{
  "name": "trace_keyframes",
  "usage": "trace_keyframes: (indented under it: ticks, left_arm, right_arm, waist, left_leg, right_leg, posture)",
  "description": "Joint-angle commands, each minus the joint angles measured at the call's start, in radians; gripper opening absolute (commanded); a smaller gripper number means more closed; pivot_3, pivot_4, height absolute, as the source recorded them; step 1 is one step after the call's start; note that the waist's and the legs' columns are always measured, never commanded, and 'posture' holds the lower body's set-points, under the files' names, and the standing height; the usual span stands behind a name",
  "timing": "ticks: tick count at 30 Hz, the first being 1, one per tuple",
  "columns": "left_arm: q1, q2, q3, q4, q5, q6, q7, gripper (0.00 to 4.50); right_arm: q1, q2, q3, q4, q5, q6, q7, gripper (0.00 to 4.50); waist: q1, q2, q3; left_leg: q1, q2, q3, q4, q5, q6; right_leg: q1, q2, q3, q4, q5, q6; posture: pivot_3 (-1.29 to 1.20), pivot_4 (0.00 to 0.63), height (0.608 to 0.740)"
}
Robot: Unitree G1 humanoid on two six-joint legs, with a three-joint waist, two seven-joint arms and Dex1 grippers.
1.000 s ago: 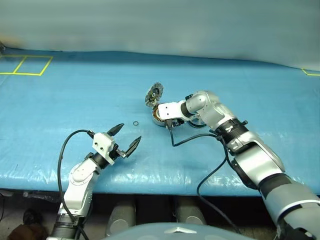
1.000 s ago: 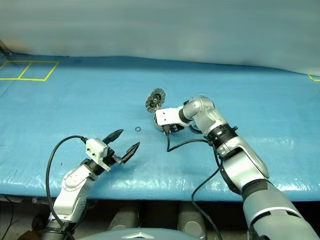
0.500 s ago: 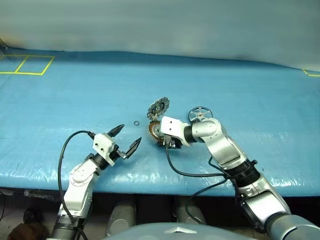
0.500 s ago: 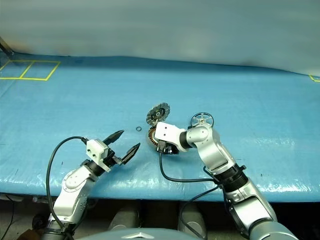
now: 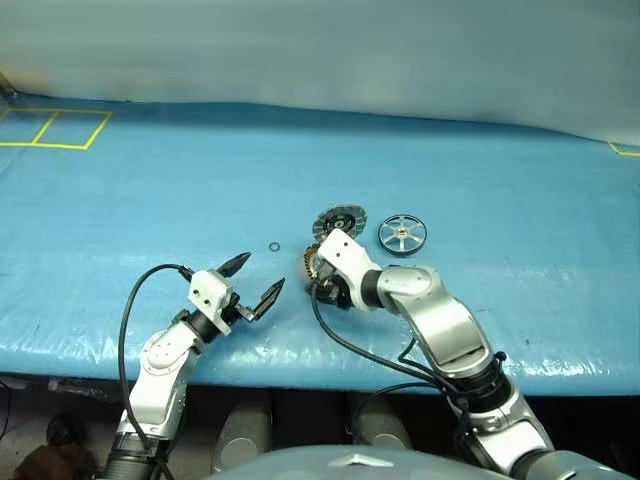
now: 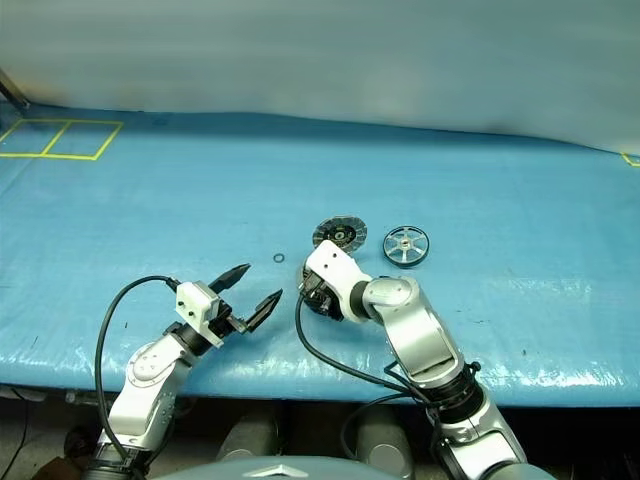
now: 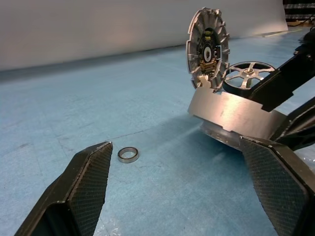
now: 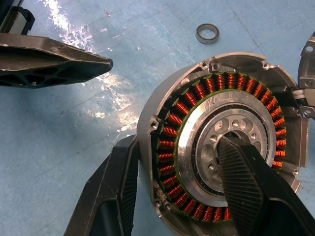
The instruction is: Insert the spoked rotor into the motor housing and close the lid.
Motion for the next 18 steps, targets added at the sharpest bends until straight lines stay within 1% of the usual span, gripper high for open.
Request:
trace_keyframes:
  ticks: [1, 8, 10, 11, 15, 18]
  left_arm:
    - [0.008, 0.004, 0.002, -0.051, 0.001, -0.013, 0.004, 4.5]
    - [0.005, 0.003, -0.003, -0.05, 0.005, -0.014, 0.009, 4.5]
    - [0.002, 0.007, 0.001, -0.052, 0.003, -0.013, 0.009, 4.5]
    - [0.002, 0.009, 0.003, -0.052, 0.001, -0.012, 0.009, 4.5]
    - [0.001, 0.023, 0.012, -0.051, -0.002, -0.009, 0.005, 4.5]
    - [-0.006, 0.037, 0.015, -0.045, -0.003, -0.007, 0.0, 4.5]
  right_arm:
    - [0.015, -0.021, 0.027, -0.056, 0.06, 0.06, -0.016, 2.07]
    - [0.01, 0.01, 0.02, 0.032, 0.11, 0.054, -0.109, 2.07]
    - [0.003, 0.013, 0.019, 0.032, 0.128, 0.056, -0.124, 2.8]
    - [-0.002, 0.004, 0.026, 0.025, 0.137, 0.048, -0.122, 3.02]
    - [-0.032, 0.003, 0.007, -0.023, 0.197, 0.062, -0.126, 4.33]
    - [-0.067, 0.045, -0.061, -0.044, 0.246, 0.088, -0.148, 4.33]
  waist:
    - [0.0, 0.0, 0.0]
    - [-0.003, -0.003, -0.003]
    - [-0.004, -0.004, -0.005]
    - [-0.003, -0.004, -0.005]
    - [0.001, -0.004, -0.005]
    - [-0.001, -0.003, -0.004]
  left_leg:
    - [0.0, 0.0, 0.0, 0.0, 0.0, 0.0]
    - [0.0, 0.0, 0.0, 0.0, 0.0, 0.0]
    - [0.001, 0.001, 0.0, 0.0, 0.0, 0.0]
    - [0.001, 0.001, 0.0, 0.0, 0.0, 0.0]
    - [0.0, 0.0, -0.001, 0.0, 0.0, 0.0]
    - [-0.002, 0.0, -0.001, 0.0, 0.0, 0.0]
  right_leg:
    - [0.0, 0.0, 0.0, 0.0, 0.0, 0.0]
    - [0.0, 0.0, -0.001, 0.0, 0.0, 0.0]
    - [0.001, 0.0, -0.001, 0.0, 0.0, 0.0]
    - [0.001, 0.0, -0.001, 0.0, 0.0, 0.0]
    - [0.0, 0.0, -0.001, 0.0, 0.0, 0.0]
    - [-0.001, 0.0, -0.001, -0.001, 0.0, 0.0]
  posture:
    - [0.0, 0.15, 0.74]
    - [0.0, 0.15, 0.74]
    - [0.0, 0.15, 0.74]
    - [0.0, 0.15, 0.74]
    - [0.0, 0.15, 0.74]
    - [0.0, 0.15, 0.74]
